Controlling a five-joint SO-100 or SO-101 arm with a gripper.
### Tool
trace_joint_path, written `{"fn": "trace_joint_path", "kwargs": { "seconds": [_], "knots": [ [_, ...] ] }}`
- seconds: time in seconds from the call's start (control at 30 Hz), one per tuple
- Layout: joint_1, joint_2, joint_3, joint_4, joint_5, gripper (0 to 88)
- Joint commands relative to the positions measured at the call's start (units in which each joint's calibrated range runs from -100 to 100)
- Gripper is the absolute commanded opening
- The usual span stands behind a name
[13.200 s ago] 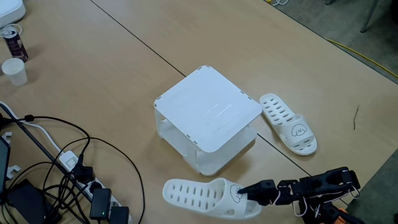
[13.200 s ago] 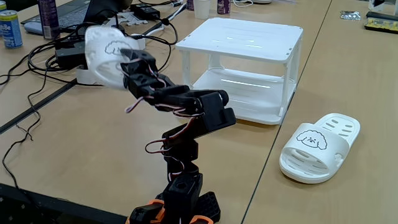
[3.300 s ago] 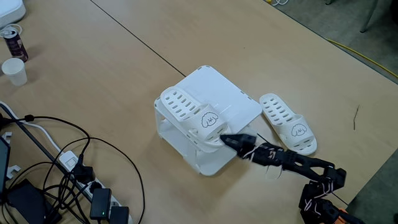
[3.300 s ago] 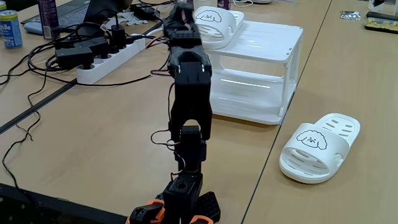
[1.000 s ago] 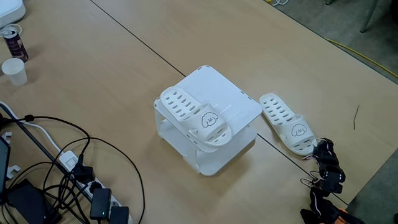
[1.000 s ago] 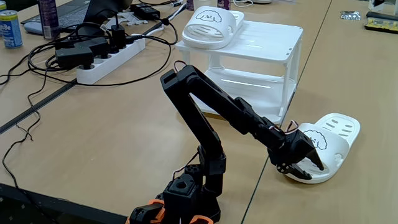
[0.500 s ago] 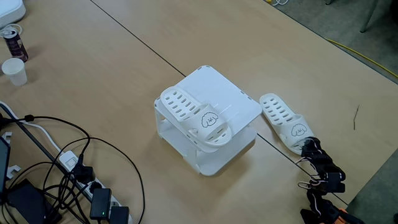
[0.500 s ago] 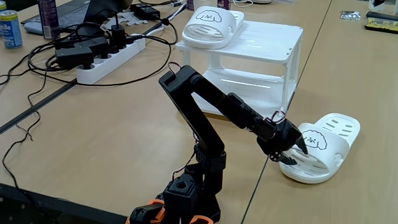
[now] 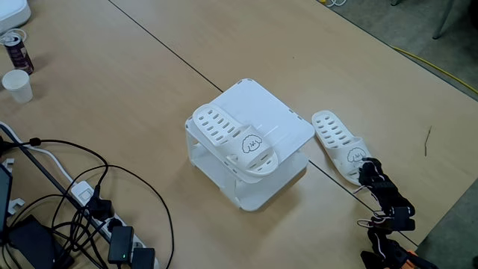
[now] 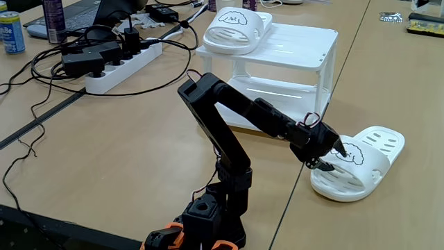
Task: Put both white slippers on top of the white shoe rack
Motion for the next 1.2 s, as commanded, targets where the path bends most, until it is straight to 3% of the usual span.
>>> {"fn": "trace_joint_path", "kwargs": {
  "seconds": [0.0, 0.57, 1.17],
  "knots": [
    [-1.6, 0.0, -3.8, -1.0, 0.4, 12.2],
    [-2.8, 10.3, -9.7, -7.6, 0.4, 12.2],
    [-7.5, 10.3, 0.1, -25.2, 0.4, 12.2]
  ]
}}
